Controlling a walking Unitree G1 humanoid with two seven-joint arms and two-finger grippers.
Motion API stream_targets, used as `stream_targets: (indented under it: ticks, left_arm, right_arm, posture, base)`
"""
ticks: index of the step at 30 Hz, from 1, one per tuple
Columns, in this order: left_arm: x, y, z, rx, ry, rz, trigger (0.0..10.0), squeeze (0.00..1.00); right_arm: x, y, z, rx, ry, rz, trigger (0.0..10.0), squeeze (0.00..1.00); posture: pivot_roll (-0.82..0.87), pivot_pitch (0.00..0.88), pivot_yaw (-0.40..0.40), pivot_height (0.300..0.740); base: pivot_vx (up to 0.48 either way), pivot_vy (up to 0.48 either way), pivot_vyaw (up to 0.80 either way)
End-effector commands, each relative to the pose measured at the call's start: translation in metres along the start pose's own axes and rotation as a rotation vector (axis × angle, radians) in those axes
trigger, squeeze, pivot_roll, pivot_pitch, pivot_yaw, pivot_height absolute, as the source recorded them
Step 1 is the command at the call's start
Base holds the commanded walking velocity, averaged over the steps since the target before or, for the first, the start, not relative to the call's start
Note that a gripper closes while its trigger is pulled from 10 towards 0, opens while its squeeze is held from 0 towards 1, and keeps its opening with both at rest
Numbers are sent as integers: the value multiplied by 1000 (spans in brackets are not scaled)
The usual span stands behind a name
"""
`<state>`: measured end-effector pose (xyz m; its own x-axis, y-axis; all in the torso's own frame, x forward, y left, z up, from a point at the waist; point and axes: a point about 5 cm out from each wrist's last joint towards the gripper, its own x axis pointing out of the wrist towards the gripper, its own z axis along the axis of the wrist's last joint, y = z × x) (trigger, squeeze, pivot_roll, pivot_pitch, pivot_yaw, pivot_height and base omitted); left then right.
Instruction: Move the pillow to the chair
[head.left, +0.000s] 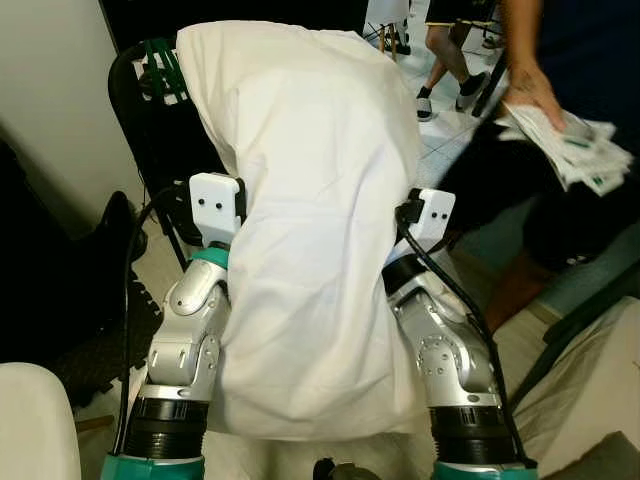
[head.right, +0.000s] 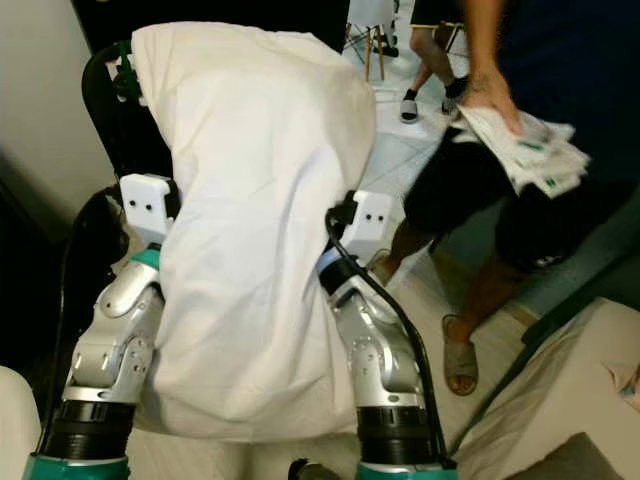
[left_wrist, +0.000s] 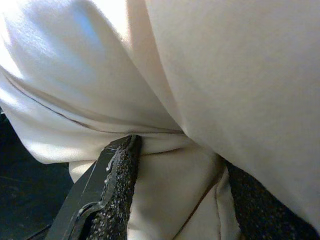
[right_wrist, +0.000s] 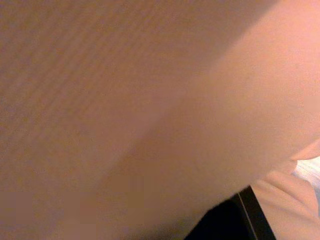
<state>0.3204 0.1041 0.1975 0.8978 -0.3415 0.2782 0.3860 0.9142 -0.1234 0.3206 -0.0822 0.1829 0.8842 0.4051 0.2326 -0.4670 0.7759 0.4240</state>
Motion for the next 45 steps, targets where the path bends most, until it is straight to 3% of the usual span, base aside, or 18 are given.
stream_targets:
  ticks: [1,45]
  left_arm:
    - [8,-34,1,-36,-14,-163,10000,0]
    - [5,-35,0,-48,-14,-173,10000,0]
  right_arm:
    - [12,37,-4,15,12,166,10000,0]
    - [9,33,-14,13,53,164,10000,0]
  posture:
    - [-10,5,42,740]
    - [-7,0,35,740]
  base:
    - [244,0,0]
    - [336,0,0]
